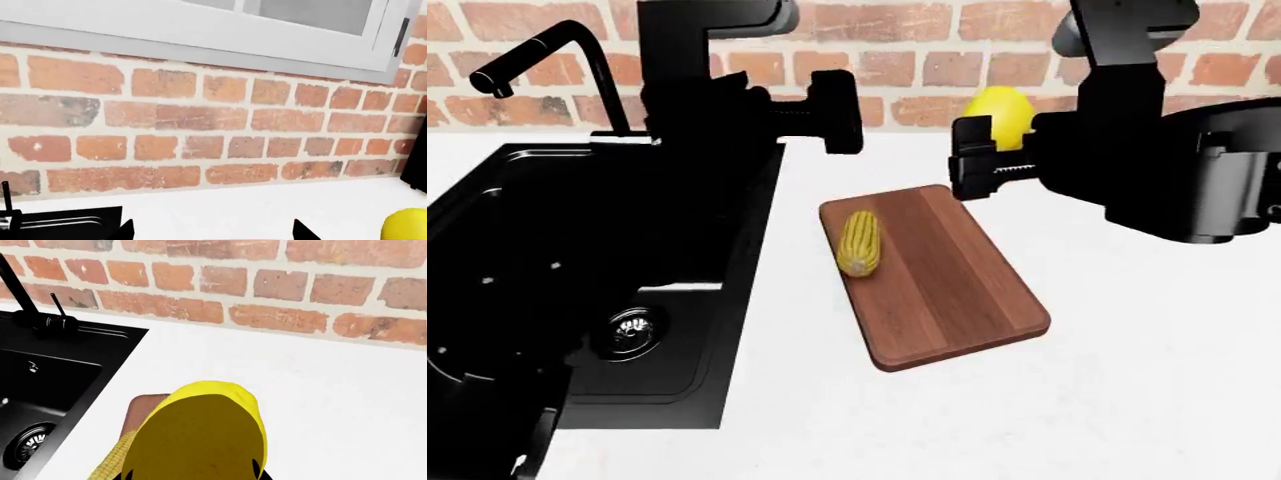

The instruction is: Pick the vegetables from the sink and place them on the cutting board.

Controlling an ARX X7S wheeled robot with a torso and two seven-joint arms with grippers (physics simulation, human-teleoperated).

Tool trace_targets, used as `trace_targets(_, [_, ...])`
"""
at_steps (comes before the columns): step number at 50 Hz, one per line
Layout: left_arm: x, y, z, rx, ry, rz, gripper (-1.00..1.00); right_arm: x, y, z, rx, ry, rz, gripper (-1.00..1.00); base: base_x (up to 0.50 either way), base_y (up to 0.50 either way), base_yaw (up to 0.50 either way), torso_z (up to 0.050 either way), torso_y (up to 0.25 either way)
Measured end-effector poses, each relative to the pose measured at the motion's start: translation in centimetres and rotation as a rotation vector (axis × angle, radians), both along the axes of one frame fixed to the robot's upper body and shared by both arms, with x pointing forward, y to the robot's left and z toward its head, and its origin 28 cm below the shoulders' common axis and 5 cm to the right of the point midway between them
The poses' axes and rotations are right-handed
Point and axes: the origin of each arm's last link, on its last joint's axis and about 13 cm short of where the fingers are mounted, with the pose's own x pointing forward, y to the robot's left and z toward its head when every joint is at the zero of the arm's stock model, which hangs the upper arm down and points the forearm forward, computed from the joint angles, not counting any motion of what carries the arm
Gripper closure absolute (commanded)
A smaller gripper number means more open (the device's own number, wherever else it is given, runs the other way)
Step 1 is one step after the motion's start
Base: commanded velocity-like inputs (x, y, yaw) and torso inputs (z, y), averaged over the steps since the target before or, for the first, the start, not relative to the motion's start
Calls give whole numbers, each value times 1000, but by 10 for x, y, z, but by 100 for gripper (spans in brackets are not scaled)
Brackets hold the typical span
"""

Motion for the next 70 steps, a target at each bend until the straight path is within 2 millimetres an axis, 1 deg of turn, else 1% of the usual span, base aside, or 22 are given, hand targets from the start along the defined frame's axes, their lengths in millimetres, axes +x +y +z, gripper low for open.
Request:
trace_targets(5, [-5,6,7,-30,-49,45,-100,0,0,-10,-7,63,18,100,0,0,0,0,0])
trace_targets(12, [-10,10,11,-50,-88,77,-100,2,2,-23,-20,135,44,100,0,0,0,0,0])
trace_targets(32, [-14,13,12,-63,-119,97,-100,16,11,-64,-45,270,80,100,0,0,0,0,0])
trace_targets(41, [-15,13,10,-61,-120,95,-100,21,13,-77,-51,306,82,100,0,0,0,0,0])
trace_targets(50, [-15,13,9,-61,-118,94,-100,24,14,-83,-53,325,82,100,0,0,0,0,0])
trace_targets(51, [-15,13,9,-61,-118,94,-100,24,14,-83,-54,325,83,-100,0,0,0,0,0])
trace_targets(70, [-14,13,7,-63,-114,94,-100,23,13,-79,-66,298,90,-100,0,0,0,0,0])
